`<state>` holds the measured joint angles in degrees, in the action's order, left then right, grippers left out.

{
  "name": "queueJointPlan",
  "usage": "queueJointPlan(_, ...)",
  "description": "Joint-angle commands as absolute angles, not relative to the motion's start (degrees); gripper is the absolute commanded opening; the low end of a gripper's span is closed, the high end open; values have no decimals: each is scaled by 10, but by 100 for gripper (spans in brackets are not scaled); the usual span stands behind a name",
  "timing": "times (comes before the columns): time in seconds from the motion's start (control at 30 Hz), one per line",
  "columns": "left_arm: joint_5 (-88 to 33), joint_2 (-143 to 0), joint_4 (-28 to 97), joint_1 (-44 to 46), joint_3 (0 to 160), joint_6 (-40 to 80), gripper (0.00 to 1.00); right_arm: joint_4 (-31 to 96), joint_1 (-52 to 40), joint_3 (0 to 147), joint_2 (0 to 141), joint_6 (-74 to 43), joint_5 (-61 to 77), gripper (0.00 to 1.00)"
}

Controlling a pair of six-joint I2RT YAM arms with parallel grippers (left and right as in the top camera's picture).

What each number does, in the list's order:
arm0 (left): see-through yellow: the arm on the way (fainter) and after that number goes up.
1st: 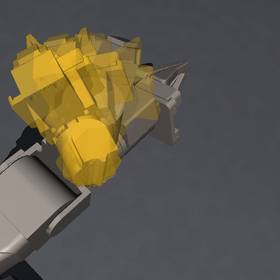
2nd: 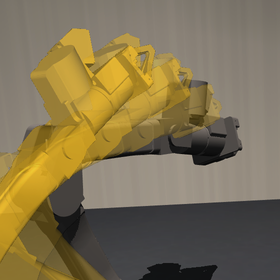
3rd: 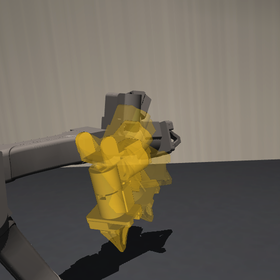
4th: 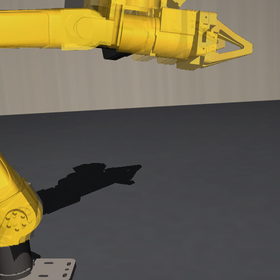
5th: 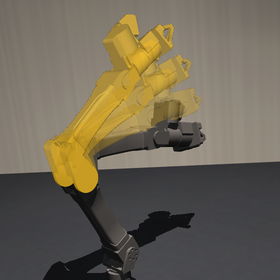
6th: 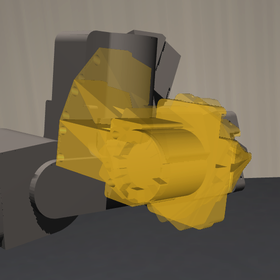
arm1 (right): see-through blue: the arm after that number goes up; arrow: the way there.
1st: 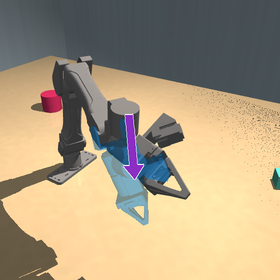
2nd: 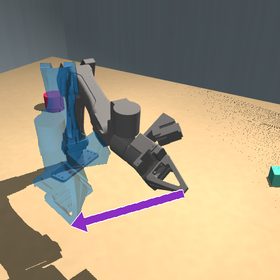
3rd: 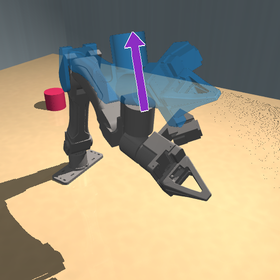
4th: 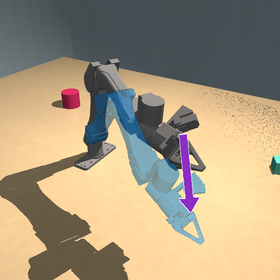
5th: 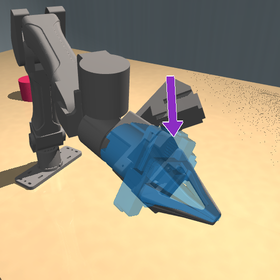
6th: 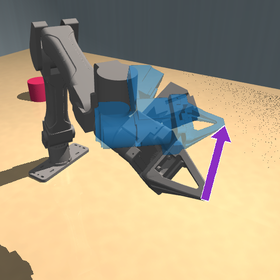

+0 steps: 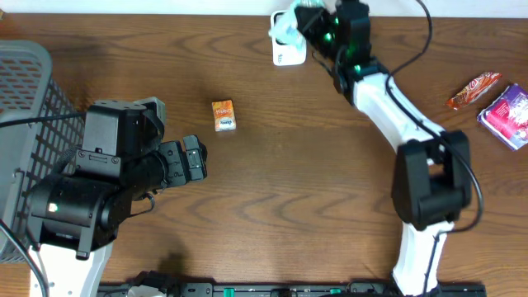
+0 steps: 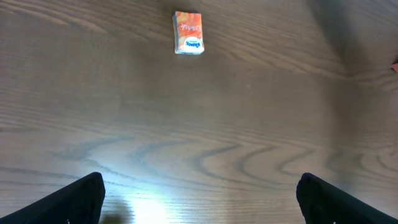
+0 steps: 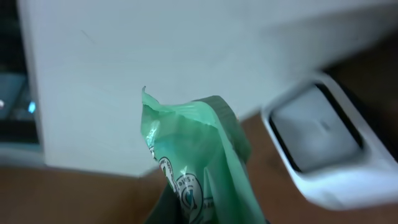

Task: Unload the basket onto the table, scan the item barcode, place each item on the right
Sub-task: 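Raise the green wrapper's barcode to the scanner with the right gripper, then carry the green wrapper to the right edge and release it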

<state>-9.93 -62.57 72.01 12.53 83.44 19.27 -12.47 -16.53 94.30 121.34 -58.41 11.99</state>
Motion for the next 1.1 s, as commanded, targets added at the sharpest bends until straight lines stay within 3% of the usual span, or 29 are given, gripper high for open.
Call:
queueJointPlan(0.0,-96,-626,723,126,836,187,98,-110,-165,1017,1285,-586,114,1)
queueJointPlan(0.2,-96,-626,723,126,836,187,98,-104,-148,1103,1364,-576,220,1)
queueJointPlan(0.43,-96,-626,723,126,836,187,98,-66,-103,1109,1350,-536,277,1)
queueJointPlan(0.83,-96,-626,723,126,836,187,98,295,119,1110,1216,-375,168,1)
queueJointPlan(1.07,-96,-626,723,126,836,187,98,406,250,1109,1213,-279,137,1)
